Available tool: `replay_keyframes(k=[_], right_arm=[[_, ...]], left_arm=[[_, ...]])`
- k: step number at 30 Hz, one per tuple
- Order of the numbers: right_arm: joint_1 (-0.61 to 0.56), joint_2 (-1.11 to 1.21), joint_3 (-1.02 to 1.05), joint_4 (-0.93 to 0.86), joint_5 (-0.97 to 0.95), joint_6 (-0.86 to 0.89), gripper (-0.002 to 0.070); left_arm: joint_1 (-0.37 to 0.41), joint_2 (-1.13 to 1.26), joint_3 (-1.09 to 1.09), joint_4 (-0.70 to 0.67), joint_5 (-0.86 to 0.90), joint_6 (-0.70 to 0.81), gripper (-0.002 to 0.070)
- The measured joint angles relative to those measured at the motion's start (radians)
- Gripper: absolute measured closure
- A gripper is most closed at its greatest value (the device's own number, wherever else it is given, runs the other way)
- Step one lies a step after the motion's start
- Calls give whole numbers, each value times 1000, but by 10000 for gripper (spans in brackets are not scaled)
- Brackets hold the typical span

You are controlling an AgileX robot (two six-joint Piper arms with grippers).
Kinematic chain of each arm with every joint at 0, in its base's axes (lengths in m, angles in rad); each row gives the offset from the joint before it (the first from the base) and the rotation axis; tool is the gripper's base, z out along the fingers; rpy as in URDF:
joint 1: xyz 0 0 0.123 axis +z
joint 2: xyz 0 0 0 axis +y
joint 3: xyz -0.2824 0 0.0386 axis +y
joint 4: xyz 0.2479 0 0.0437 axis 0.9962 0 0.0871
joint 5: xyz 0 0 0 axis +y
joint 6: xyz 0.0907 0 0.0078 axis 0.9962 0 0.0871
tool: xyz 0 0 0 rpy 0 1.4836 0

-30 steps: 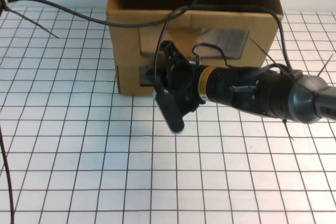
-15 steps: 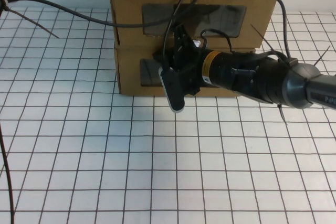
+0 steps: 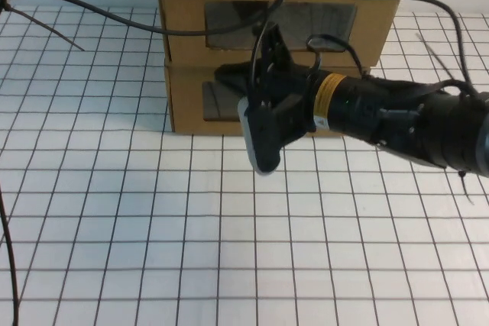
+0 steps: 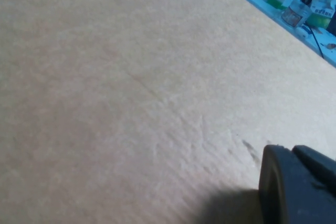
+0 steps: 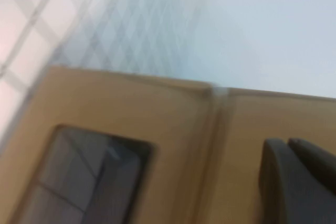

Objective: Close the shoe box

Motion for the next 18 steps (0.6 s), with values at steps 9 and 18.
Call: replay_keyframes(k=[9, 18], right_arm=[[12, -353, 64, 614, 245, 236, 691], [-113, -648, -22, 773, 822, 407, 691]], left_arm=[[4, -88, -130, 125, 90, -10, 677], [6, -346, -166, 576, 223, -185, 677]])
